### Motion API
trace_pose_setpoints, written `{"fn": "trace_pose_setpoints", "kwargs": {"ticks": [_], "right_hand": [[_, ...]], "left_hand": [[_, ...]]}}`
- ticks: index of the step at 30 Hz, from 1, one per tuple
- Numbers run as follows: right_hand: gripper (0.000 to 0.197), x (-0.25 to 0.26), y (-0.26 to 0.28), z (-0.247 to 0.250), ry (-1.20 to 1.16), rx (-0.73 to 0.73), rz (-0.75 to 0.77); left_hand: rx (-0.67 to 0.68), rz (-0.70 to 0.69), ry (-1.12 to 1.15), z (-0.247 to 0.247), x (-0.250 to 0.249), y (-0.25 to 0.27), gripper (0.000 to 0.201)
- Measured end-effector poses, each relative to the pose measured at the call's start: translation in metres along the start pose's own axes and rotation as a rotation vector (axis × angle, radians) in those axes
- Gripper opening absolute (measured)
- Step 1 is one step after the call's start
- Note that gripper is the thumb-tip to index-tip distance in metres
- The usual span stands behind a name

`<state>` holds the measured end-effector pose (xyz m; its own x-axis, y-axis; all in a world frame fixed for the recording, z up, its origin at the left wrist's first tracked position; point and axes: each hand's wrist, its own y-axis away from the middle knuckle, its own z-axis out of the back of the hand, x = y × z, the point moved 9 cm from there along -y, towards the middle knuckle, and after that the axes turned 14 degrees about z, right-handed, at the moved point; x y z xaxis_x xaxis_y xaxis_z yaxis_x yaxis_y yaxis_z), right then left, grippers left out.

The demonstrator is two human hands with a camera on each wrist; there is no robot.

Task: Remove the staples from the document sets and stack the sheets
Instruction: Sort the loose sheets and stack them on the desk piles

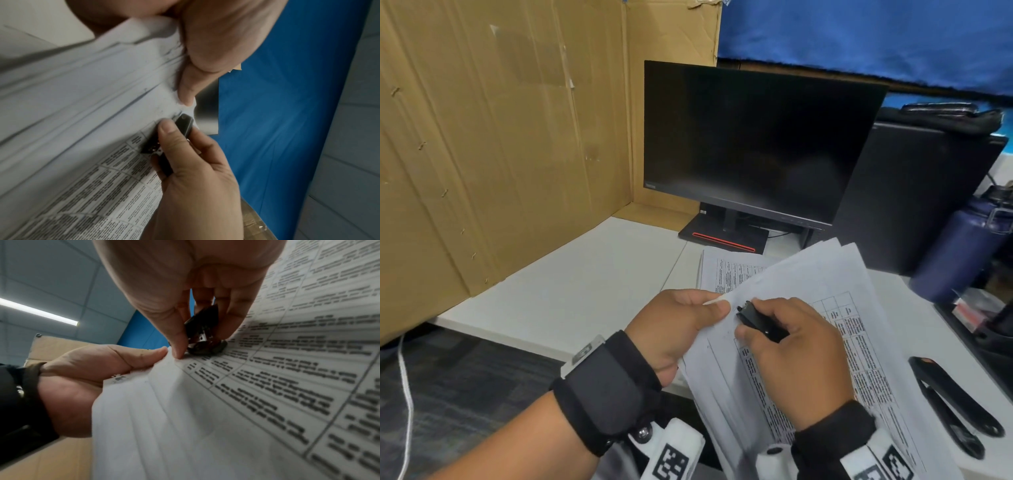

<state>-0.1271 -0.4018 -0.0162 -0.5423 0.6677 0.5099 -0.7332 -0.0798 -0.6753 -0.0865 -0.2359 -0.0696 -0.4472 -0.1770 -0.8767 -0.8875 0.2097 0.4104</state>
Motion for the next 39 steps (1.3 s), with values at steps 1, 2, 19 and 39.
{"fn": "trace_pose_setpoints", "kwargs": {"ticks": [1,2,19,39], "right_hand": [[0.024,-0.001,0.001,0.000,0.002,-0.005,-0.004],[0.023,0.000,0.002,-0.001,0.018,-0.003,-0.002],[0.024,0.002,-0.005,-0.003,0.080,0.092,-0.054],[0.026,0.001,0.001,-0.008,0.027,0.130,-0.064]], "left_hand": [[-0.016,-0.010,-0.004,0.000,0.000,0.000,0.016],[-0.035,-0.020,-0.008,0.000,0.001,0.000,0.015],[-0.066,-0.081,-0.018,-0.003,0.007,0.001,0.015],[-0.118,-0.031,-0.034,0.003,0.010,-0.004,0.015]]}}
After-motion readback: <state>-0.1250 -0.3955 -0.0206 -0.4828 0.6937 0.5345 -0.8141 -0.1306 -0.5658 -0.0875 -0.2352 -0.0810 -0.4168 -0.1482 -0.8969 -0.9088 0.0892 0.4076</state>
